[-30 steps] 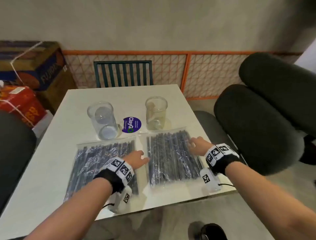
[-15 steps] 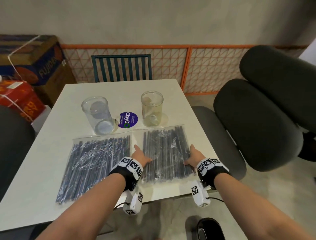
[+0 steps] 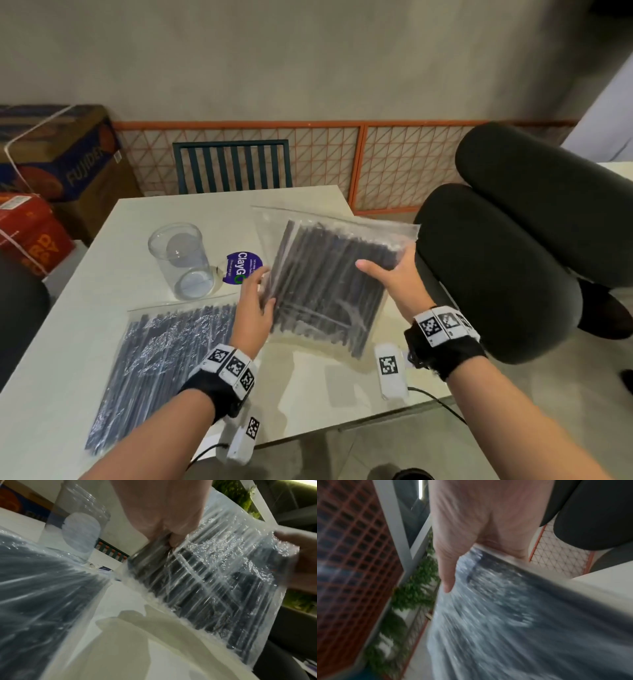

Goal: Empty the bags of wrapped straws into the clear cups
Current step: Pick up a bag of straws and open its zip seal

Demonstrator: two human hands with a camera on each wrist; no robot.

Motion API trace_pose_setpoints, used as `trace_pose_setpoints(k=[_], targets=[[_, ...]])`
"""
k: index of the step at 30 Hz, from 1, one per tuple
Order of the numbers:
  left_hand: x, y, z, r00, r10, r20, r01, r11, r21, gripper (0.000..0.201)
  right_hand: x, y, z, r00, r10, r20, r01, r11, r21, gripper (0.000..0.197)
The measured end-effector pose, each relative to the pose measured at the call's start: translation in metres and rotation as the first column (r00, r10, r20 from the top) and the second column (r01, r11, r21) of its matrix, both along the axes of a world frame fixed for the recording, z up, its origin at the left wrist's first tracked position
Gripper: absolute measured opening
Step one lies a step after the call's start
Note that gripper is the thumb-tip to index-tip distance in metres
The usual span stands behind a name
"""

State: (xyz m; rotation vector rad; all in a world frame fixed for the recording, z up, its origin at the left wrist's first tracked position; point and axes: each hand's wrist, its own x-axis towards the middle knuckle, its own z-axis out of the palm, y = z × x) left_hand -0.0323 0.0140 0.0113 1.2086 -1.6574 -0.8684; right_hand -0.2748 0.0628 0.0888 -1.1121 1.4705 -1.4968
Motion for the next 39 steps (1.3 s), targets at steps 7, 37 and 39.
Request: trace_pose_setpoints(k=[7,37,39], targets=[[-0.027,0.020,0.053,0.979,0.199,0.039,-0.184,0.951,-0.250,0.061,0.004,-0.003,0.006,0.996,0.083,0.036,-0.083,0.997,-0.011,0.052],[-0.114,0.047,0.109,0.859,-0.053,-0.509,0.330,0.818,0.471,0.014,0.003,0.016,0.064,0.722,-0.037,-0.691,0.155,0.982,0.110,0.018],[-0.112,0.046,0.107,0.862,-0.033,-0.505,0.311,0.821,0.478,0.016,0.009,0.012,0.061,0.740,-0.022,-0.672,0.172,0.973,0.157,0.018]])
